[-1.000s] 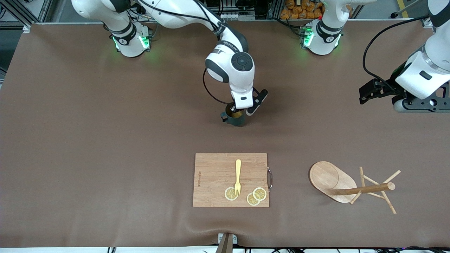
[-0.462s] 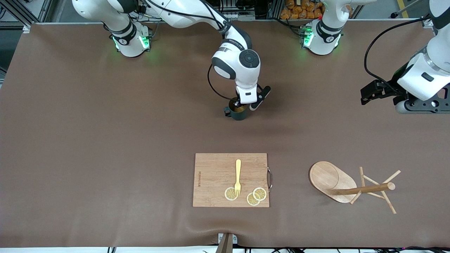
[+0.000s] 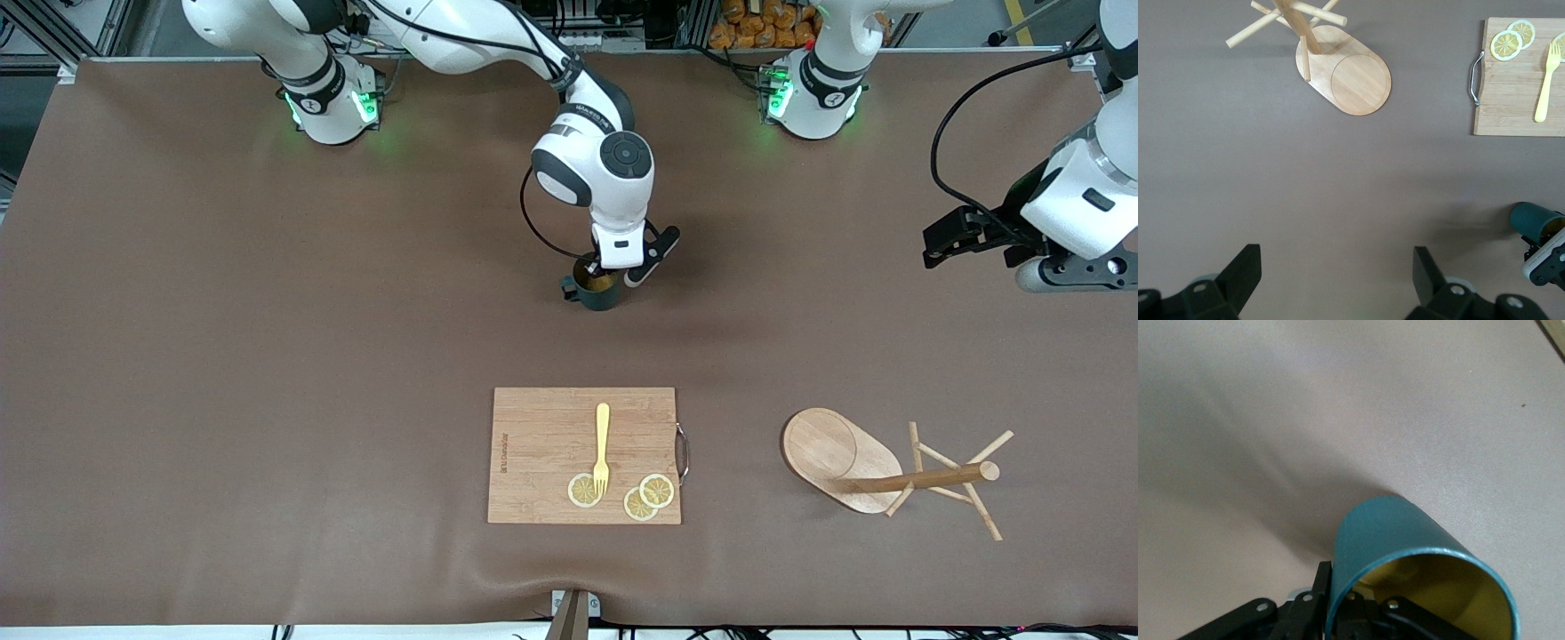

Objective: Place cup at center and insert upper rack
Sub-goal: 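Lower the teal mug onto the table center with the right gripper, then open the right gripper and withdraw while the left gripper approaches the mug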

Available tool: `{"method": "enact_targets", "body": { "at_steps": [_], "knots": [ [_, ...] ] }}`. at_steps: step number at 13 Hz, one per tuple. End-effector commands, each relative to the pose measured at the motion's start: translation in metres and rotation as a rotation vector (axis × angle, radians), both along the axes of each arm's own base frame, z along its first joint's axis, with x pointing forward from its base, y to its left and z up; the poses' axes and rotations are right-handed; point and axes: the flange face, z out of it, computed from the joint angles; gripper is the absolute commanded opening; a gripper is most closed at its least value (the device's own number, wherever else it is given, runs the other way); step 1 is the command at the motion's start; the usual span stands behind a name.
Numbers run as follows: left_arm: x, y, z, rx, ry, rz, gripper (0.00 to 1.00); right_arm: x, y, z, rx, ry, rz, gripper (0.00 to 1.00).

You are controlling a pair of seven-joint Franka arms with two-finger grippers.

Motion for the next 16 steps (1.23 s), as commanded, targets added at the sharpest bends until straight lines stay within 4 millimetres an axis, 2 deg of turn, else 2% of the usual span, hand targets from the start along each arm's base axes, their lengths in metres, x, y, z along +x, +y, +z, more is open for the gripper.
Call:
{"method": "enact_targets", "body": {
  "at_steps": [1, 4, 7, 10, 13, 14, 16],
  "knots": [
    [0.002, -0.002, 0.002, -0.006, -0.008, 0.004, 1.00, 0.000, 0.005, 0.004, -0.008, -0.020, -0.005, 1.00],
    [0.000, -0.009, 0.003, 0.001, -0.011, -0.004, 1.00, 0.001, 0.006, 0.012, 0.001, -0.026, -0.007, 1.00],
    [0.000, -0.014, 0.003, -0.004, -0.011, 0.065, 1.00, 0.000, 0.008, 0.026, 0.013, -0.033, -0.006, 1.00],
    [-0.004, -0.036, 0.003, 0.002, -0.009, 0.093, 1.00, 0.006, 0.006, 0.053, 0.040, -0.055, -0.012, 1.00],
    [-0.008, -0.056, 0.001, -0.001, -0.006, 0.151, 1.00, 0.013, -0.003, 0.099, 0.060, -0.070, -0.032, 1.00],
    [-0.009, -0.064, 0.001, 0.003, -0.009, 0.171, 1.00, 0.020, -0.014, 0.118, 0.051, -0.066, -0.047, 1.00],
    [-0.012, -0.086, -0.003, 0.007, -0.005, 0.180, 1.00, 0.050, -0.049, 0.161, 0.052, -0.081, -0.099, 1.00]
  ]
}}
